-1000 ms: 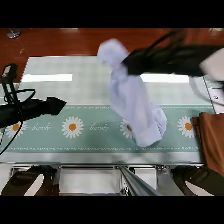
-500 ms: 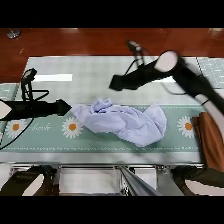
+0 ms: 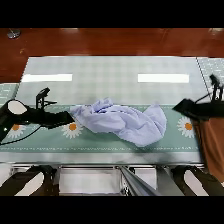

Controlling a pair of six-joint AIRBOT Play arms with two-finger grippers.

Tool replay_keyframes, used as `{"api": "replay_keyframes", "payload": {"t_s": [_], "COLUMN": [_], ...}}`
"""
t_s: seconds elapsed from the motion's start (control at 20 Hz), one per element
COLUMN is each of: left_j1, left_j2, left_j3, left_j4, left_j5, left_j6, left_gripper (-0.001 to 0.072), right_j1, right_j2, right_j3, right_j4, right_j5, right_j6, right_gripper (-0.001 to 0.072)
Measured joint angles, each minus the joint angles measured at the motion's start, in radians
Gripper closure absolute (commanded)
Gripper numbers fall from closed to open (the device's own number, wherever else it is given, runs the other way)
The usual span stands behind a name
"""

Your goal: Fold the shirts.

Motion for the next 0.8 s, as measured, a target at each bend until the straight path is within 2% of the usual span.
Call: {"api": "replay_keyframes", "payload": {"t_s": [0.2, 0.35, 0.45, 0.5, 0.6, 0.8], "left_j1": [0.009, -0.045, -0.092, -0.115, -0.150, -0.177], "left_j2": [-0.029, -0.078, -0.122, -0.144, -0.179, -0.206], "left_j3": [-0.106, -0.140, -0.143, -0.139, -0.125, -0.079], "left_j4": [-0.242, -0.423, -0.531, -0.567, -0.603, -0.652], "left_j5": [0.123, 0.195, 0.220, 0.221, 0.243, 0.230], "left_j6": [0.123, 0.230, 0.273, 0.289, 0.312, 0.338], "left_gripper": [0.0007, 0.0008, 0.0009, 0.0054, 0.0683, 0.0687], "right_j1": [-0.054, -0.066, -0.070, -0.071, -0.072, -0.004], "right_j2": [0.105, 0.130, 0.137, 0.139, 0.140, 0.109], "right_j3": [-0.219, -0.280, -0.298, -0.303, -0.309, -0.329], "right_j4": [0.046, 0.060, 0.062, 0.062, 0.058, 0.055], "right_j5": [-0.011, -0.009, -0.005, 0.000, 0.010, 0.022], "right_j6": [-0.031, -0.043, -0.053, -0.058, -0.061, -0.060], "right_gripper": [0.0096, 0.0096, 0.0096, 0.0096, 0.0095, 0.0096]}}
